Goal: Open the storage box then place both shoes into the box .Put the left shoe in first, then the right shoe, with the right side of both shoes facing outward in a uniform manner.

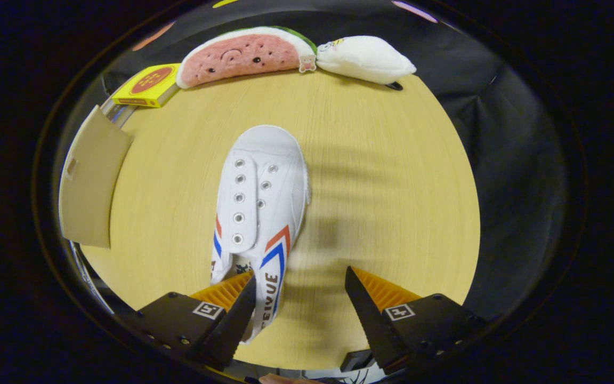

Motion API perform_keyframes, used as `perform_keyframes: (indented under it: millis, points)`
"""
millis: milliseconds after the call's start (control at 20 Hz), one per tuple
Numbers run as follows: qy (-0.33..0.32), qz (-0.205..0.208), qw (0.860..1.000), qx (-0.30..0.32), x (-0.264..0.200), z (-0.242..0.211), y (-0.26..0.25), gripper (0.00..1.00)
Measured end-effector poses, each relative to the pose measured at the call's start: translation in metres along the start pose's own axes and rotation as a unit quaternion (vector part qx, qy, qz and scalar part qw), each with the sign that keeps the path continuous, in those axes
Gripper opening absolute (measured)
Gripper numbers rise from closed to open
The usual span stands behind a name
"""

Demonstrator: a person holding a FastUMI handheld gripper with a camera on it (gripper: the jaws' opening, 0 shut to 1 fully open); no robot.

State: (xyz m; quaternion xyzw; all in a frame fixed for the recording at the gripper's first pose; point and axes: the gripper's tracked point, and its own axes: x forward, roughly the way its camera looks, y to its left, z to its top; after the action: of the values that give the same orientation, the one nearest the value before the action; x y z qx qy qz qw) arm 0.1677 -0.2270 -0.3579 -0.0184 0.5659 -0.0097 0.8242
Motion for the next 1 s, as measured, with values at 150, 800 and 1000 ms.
perform_keyframes:
  millis: [150, 800, 1000]
  points:
    - [-0.021, 0.004, 1.0, -0.002, 0.002, 0.012, 0.002, 0.91]
    - [-0.039, 0.16, 0.983, 0.075, 0.004, 0.013, 0.019, 0.0]
    - [-0.032, 0.193, 0.974, 0.113, -0.006, 0.011, 0.029, 0.0]
